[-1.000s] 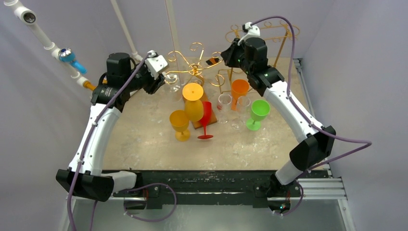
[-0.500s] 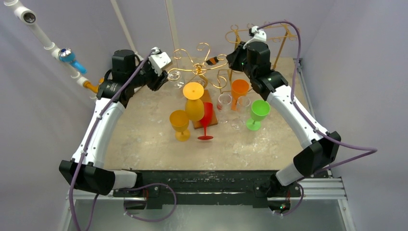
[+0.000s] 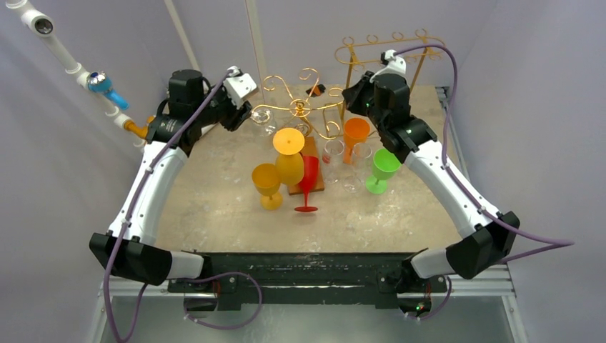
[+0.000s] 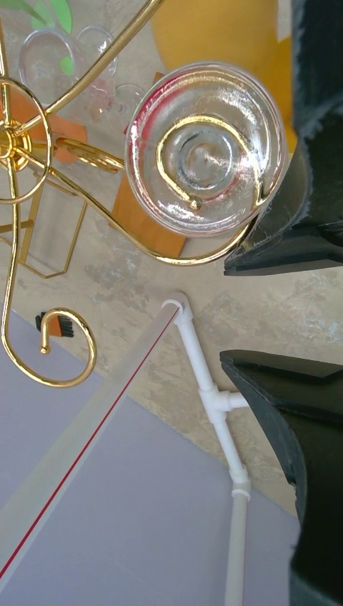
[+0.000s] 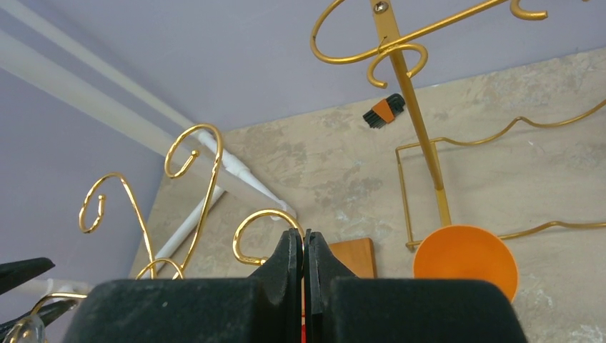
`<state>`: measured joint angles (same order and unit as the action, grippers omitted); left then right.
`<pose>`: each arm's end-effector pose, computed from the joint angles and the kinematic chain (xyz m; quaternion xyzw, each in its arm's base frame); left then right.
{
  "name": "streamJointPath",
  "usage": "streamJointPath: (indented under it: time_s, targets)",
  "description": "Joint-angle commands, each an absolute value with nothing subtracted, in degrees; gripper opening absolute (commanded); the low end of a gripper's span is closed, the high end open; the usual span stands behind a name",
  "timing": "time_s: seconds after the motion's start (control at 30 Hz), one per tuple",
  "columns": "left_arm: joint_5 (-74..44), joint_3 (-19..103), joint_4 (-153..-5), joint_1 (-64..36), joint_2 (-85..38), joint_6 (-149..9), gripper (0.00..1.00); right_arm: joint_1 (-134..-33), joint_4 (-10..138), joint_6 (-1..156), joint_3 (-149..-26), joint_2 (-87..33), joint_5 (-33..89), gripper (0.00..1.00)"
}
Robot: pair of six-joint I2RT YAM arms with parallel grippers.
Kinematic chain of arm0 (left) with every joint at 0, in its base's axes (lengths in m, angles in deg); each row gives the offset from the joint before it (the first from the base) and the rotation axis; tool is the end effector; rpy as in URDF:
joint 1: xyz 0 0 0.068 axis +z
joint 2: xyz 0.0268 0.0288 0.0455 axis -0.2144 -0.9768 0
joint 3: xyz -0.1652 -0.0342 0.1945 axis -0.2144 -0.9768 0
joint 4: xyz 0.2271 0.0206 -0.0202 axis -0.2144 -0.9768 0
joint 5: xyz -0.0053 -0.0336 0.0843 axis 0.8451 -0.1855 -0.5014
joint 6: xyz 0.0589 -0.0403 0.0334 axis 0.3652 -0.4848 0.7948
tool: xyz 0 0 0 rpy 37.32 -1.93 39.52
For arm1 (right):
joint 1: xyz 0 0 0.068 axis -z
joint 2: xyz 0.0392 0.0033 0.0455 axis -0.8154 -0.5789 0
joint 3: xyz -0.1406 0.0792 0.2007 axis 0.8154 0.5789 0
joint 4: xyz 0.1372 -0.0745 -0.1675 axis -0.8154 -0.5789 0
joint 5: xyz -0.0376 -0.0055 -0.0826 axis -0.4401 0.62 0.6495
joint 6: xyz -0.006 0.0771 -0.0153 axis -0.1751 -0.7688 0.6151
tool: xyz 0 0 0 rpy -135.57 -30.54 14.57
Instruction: Place the wine glass upside down on the wine glass rack
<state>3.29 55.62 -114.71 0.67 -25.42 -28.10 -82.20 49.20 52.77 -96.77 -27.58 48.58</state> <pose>0.2725 -0.0875 0.3912 0.4125 0.7183 -0.1035 0.5505 0.2965 0.1382 0.4011 0.0962 0.7702 0.2345 0.5852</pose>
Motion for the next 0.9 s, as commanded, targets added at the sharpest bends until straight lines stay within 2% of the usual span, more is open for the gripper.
streamJointPath:
  time_s: [0.0, 0.07, 0.17, 0.4, 0.57, 0.77, 0.87]
  targets:
    - [1.27, 59.11, -114.48, 0.16, -25.29, -28.39, 0.47, -82.93, 42.04, 52.88, -92.74, -25.94, 48.58, 0.0]
    - [0.99, 59.73, -115.28, 0.16, -25.29, -28.38, 0.51, -82.95, 41.86, 52.87, -92.8, -25.78, 48.57, 0.14]
    - [0.58, 60.71, -116.6, 0.16, -25.24, -28.31, 0.59, -82.95, 40.97, 53.11, -94.79, -26.08, 47.27, 0.42]
    - [-0.61, 60.87, -118.46, 0.16, -24.11, -27.42, 0.62, -82.81, 36.62, 55.36, -102.47, -27.68, 50.03, 0.74]
    - [-2.06, 62.14, -120.75, 0.16, -23.12, -27.39, 0.68, -81.65, 34.89, 56.27, -102.31, -24.67, 52.72, 0.75]
    - [-4.19, 67.49, -127.13, 0.16, -23.12, -29.22, 0.95, -79.08, 33.16, 57.23, -97.23, -18.52, 51.07, 0.77]
    - [-4.09, 68.05, -128.83, 0.16, -22.84, -29.75, 0.99, -78.78, 33.59, 57.76, -95.95, -18.24, 49.65, 0.79]
